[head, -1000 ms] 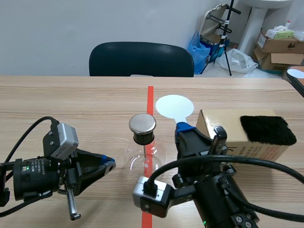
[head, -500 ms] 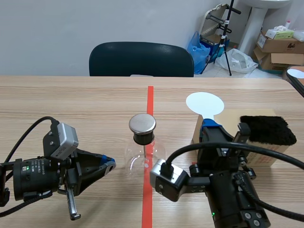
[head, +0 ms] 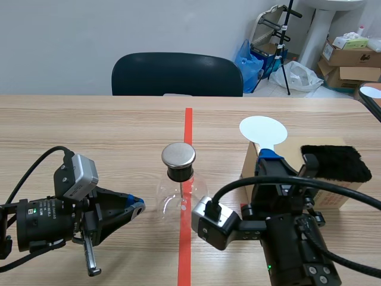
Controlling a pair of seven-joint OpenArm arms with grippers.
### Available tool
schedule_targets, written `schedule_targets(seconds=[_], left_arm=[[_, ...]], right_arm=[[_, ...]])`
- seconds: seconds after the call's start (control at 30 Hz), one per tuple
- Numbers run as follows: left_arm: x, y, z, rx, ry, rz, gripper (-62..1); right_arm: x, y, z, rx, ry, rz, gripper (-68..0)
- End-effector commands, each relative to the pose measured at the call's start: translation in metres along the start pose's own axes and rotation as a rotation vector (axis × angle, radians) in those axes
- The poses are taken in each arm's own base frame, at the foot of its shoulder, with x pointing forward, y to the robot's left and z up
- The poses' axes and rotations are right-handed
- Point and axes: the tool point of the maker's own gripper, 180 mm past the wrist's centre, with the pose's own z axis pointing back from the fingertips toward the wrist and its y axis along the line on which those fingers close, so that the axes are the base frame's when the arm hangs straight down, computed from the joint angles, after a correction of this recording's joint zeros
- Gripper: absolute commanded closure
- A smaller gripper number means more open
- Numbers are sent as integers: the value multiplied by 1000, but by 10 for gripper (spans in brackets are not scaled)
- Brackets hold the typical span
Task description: Do the electroscope experiment
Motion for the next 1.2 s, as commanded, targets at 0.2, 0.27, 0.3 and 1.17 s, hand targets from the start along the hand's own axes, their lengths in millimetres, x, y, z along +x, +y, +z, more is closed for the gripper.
schedule_targets(seconds=[0.2, 0.27, 0.3, 1.17], left_arm=[[12, 5, -3, 6, -41, -10, -34], [12, 5, -3, 6, -41, -10, -34], [12, 5, -3, 6, -41, -10, -34], [12, 5, -3, 6, -41, -10, -34]], right_arm=[[20, -7, -2, -26, -117, 0, -11], [27, -7, -1, -26, -155, 1, -10], [30, -7, -1, -26, -176, 1, -11], [91, -7, 22, -26, -541, 6, -10]])
